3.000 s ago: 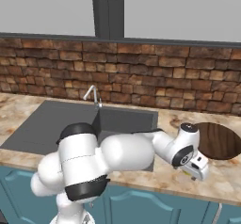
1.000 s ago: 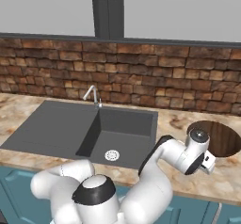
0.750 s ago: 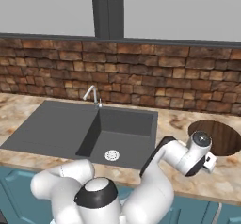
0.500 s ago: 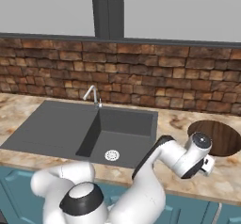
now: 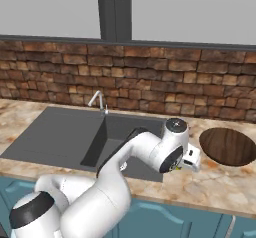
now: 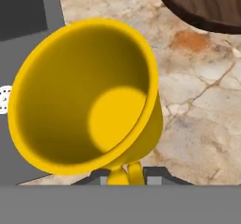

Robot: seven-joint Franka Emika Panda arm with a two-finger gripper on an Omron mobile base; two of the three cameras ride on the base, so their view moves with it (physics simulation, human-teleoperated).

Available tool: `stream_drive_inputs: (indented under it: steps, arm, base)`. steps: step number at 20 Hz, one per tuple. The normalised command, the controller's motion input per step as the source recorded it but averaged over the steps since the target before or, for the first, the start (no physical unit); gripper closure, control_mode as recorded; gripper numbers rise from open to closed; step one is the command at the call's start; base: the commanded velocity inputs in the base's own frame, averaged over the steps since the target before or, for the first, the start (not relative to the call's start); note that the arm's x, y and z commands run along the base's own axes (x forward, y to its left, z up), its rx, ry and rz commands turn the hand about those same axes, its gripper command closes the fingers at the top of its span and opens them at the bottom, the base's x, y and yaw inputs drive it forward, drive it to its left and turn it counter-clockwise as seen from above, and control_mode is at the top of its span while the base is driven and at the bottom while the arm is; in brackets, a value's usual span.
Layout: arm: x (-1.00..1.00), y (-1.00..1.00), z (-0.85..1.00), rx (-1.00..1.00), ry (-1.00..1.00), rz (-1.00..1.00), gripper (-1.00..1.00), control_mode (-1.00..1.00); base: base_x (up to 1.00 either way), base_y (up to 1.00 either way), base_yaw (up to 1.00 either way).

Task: Pick the mug and place it in the sink. Pick the bowl and place it in the open cabinet and then close the cabinet.

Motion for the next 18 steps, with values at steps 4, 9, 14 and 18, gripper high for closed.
stream_drive_inputs:
  steps: [4, 9, 14, 18]
  arm:
    - [0.21, 0.88, 0.11, 0.01, 0.06, 0.15, 1.00, -1.00]
    - [0.56, 0.63, 0.00, 0.10, 0.07, 0.22, 1.00, -1.00]
    - [0.60, 0.40, 0.00, 0.09, 0.00, 0.29, 1.00, -1.00]
    - [0.50, 0.50, 0.00, -0.09, 0.00, 0.21, 1.00, -1.00]
  base:
    - [0.00, 0.00, 0.00]
    - [0.00, 0.00, 0.00]
    - [0.00, 0.00, 0.00]
    - [0.00, 0.00, 0.00]
